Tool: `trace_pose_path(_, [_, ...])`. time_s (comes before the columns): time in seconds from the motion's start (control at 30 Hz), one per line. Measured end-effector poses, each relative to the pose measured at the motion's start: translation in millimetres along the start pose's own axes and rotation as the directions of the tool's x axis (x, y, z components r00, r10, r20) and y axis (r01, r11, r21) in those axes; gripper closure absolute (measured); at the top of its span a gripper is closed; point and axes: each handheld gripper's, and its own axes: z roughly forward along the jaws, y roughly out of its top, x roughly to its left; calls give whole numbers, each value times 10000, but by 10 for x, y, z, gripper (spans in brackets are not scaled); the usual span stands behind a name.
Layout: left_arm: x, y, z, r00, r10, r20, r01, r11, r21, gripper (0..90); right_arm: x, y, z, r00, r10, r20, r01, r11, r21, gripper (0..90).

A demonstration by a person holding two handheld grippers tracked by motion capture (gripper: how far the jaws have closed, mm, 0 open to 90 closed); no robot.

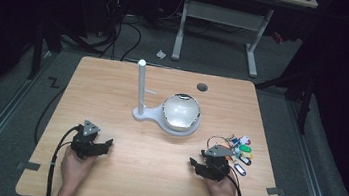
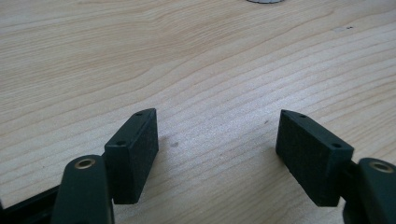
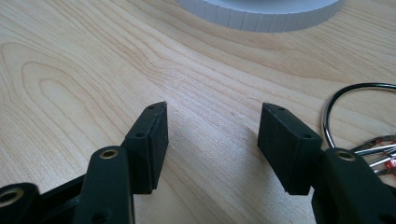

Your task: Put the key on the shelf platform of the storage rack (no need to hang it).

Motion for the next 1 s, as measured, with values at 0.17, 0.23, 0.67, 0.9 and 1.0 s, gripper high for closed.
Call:
trace_pose_path(0.17, [0, 0, 0, 10000, 4, 2, -4, 10000, -2, 300, 1, 0, 0, 10000, 14, -2, -14, 10000, 2, 433])
trace_pose_path(0.23, [0, 0, 0, 10000, -3, -2, 3, 10000, 0, 300, 0, 0, 0, 10000, 5, 0, -5, 10000, -2, 433])
trace_pose_path(0.67, [-1, 2, 0, 10000, -21, -14, 21, 10000, 0, 300, 2, 0, -2, 10000, 46, 31, -46, 10000, -9, 443])
trace_pose_path(0.9, [-2, 2, 0, 10000, -37, -18, 37, 10000, 0, 300, -1, 2, -6, 10000, 60, 55, -60, 10000, 22, 458])
trace_pose_path(1.0, [-2, 2, 0, 10000, -44, -19, 44, 10000, 3, 300, -4, 2, -8, 10000, 56, 49, -56, 10000, 26, 463])
